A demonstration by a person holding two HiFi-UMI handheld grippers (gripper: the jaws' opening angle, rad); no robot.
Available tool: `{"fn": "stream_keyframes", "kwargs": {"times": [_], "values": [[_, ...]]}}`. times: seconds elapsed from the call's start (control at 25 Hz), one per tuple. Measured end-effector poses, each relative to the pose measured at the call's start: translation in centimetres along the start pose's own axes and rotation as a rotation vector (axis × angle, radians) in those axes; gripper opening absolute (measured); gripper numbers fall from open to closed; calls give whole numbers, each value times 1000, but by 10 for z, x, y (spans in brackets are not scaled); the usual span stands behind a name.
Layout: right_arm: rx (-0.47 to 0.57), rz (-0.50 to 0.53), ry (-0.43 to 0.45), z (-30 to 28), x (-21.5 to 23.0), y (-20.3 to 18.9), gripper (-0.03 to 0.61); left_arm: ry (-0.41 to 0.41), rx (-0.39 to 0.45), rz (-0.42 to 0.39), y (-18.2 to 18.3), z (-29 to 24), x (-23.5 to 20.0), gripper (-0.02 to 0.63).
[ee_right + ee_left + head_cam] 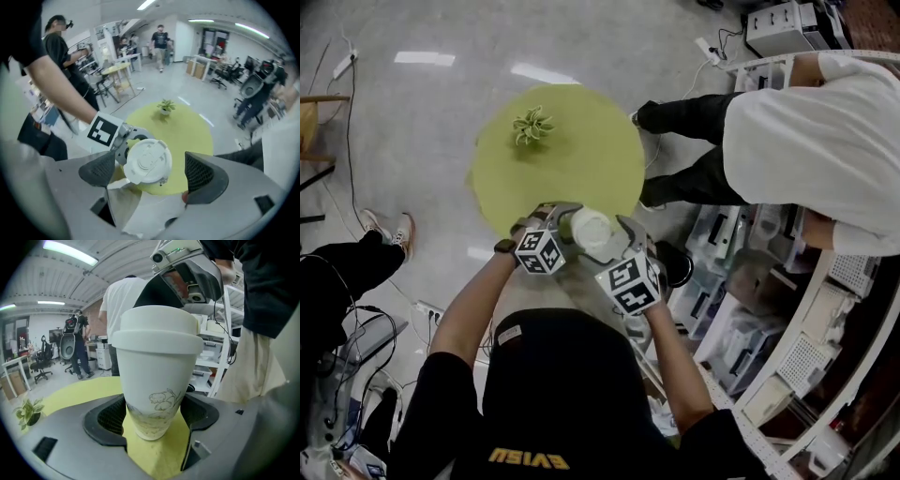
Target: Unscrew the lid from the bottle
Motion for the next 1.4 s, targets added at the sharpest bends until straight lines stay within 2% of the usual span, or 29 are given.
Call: {"fn": "stream_keyframes", "kwargs": {"times": [0.08, 0.16, 0.24, 0.4, 0.48, 0.8, 1.08, 1.4], "values": [[84, -184, -81, 2, 2, -2, 446, -1, -3, 1, 0, 0, 0, 376], [108, -286, -148, -2, 3, -7, 423, -1, -4, 4, 0, 0, 0, 376], [84, -294, -180, -9, 2, -10, 413, -1, -5, 5, 0, -1, 1, 376], [49, -291, -161, -19, 0, -12, 341, -2, -5, 4, 0, -1, 1, 376], [40, -284, -154, -19, -1, -12, 326, -2, -5, 5, 0, -1, 2, 376], [-21, -138, -129, -18, -3, -9, 324, -4, -6, 8, 1, -1, 2, 376], [-73, 55, -30, -18, -2, -9, 322, -3, -7, 10, 1, -1, 3, 376], [-132, 267, 33, -20, -4, -7, 324, -5, -9, 6, 0, -1, 2, 376]]}}
Point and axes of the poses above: the fingertips, and each gripper's own axes: z backward along the fingers, x to its right, y out of its top, the point moved 5 cm from there along z, backward along the fingers, and after that the axes turned 9 degrees about y, right-handed, at the moved point
